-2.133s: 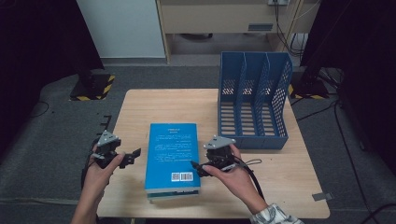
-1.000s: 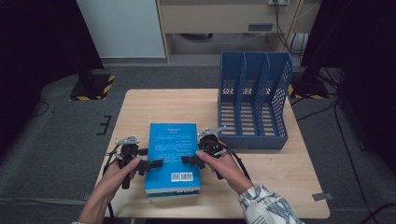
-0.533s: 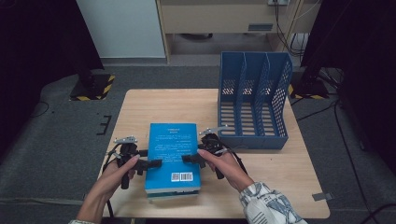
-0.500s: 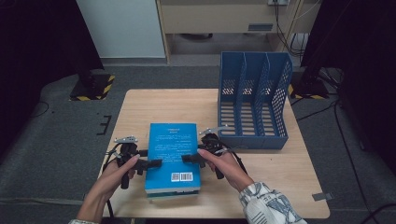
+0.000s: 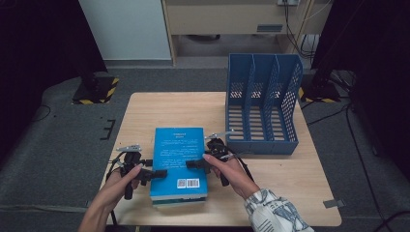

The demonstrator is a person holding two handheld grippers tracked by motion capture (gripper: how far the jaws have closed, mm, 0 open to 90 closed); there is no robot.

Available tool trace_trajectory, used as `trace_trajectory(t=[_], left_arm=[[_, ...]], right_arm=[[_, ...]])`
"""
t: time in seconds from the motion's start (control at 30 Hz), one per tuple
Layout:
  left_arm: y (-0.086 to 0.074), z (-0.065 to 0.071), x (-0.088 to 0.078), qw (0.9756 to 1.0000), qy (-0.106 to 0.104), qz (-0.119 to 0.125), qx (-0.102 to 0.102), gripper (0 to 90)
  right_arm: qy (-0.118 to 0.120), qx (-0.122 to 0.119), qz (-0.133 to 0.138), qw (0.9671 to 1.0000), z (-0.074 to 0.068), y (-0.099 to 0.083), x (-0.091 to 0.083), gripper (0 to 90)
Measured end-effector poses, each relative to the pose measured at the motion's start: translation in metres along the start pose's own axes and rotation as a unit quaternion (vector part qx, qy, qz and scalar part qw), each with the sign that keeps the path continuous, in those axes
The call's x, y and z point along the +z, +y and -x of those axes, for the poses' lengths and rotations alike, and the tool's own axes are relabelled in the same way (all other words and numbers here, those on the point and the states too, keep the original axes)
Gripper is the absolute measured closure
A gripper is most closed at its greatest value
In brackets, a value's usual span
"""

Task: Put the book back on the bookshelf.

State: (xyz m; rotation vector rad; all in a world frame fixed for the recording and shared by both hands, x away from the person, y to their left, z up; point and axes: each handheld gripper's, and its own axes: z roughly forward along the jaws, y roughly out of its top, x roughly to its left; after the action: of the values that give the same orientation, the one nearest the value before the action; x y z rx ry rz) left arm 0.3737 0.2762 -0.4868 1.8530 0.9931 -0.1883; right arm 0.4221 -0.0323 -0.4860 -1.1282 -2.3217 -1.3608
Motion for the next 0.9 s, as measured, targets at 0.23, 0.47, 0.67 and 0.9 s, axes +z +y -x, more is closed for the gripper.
trace_trajectory(t=[0.23,0.47,0.67,0.9], left_arm=[[0.002,0.005,-0.004,0.9998,0.019,0.001,0.007,5.7],[0.008,0.017,-0.014,0.9985,0.05,0.004,0.025,10.7],[0.014,0.021,-0.024,0.9974,0.064,0.016,0.031,18.4],[0.02,0.024,-0.03,0.9969,0.067,0.02,0.035,23.4]], right_arm=[[-0.019,-0.021,0.006,0.9996,-0.007,0.003,-0.007,5.9],[-0.029,-0.04,0.023,0.9985,-0.015,0.009,-0.014,13.0],[-0.026,-0.047,0.036,0.9979,-0.019,0.019,-0.021,22.4],[-0.025,-0.057,0.037,0.9974,-0.025,0.027,-0.027,26.6]])
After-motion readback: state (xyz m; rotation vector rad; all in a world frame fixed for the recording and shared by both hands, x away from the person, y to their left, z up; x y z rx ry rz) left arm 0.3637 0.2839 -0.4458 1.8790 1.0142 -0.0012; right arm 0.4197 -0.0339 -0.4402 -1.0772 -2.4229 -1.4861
